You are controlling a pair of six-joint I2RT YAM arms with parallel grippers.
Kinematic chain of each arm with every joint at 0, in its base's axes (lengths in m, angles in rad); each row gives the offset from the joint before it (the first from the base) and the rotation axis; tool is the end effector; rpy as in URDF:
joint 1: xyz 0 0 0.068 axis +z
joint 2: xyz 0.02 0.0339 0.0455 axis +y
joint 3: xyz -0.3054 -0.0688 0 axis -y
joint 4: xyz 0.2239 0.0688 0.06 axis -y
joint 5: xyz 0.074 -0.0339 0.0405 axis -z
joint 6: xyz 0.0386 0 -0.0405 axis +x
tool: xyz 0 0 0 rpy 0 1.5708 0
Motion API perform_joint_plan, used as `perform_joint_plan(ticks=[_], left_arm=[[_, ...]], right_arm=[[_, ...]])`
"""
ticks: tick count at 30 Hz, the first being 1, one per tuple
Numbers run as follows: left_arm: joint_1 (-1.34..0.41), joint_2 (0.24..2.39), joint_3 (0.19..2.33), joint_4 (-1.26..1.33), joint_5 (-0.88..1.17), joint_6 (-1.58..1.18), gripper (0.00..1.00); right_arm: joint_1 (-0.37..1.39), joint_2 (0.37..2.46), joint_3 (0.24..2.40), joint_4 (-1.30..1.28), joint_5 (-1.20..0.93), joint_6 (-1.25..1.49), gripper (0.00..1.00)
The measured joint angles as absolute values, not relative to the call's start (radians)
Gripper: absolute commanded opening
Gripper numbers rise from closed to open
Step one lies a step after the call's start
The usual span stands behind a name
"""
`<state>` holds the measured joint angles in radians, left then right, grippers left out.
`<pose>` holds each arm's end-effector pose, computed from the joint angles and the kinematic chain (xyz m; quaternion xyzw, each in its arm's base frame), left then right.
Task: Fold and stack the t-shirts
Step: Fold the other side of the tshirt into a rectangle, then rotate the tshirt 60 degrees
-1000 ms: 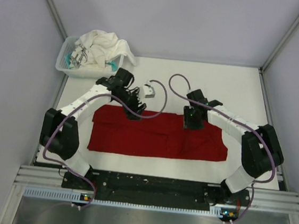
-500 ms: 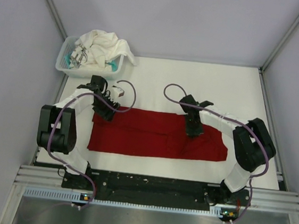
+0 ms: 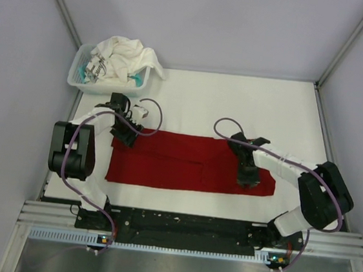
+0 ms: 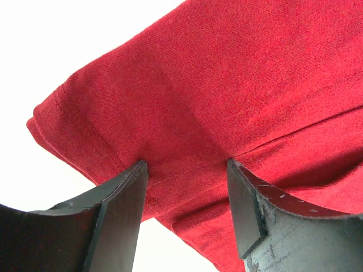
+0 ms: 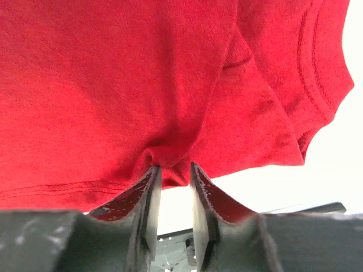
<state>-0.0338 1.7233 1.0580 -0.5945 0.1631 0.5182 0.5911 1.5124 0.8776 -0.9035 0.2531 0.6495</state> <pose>0.3135 -0.0169 0.2176 0.2805 0.9439 -0.0411 0.1692 0.1894 0.1155 0.2226 0.0310 0.9914 -0.0933 0.0865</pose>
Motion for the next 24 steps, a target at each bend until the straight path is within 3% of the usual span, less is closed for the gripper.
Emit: perform_joint_plan(ticks=[3,9,14,19,24], left_arm=[[-0.033,1.723,1.058,-0.593,0.163,0.519,0.63],[-0.033,1.719,1.056,-0.596,0.165,0.53,0.63],[-0.026,1.683,1.053,-0.628,0.186,0.551,0.63],[-0.018,1.626,1.06,-0.659,0.193,0.557,0.63],[-0.015,1.663,1.098,-0.648,0.163,0.551,0.62]], right_arm=[[0.592,1.493,0.844,-0.922,0.244,0.692,0.46],[0.546,1.333,0.83,-0.955,0.212,0.732,0.49],[0.352,1.235,0.868,-0.916,0.178,0.656,0.49],[0.158,1.325,0.966,-0.749,0.134,0.542,0.48],[0.136,1.55,1.069,-0.602,0.12,0.461,0.48]])
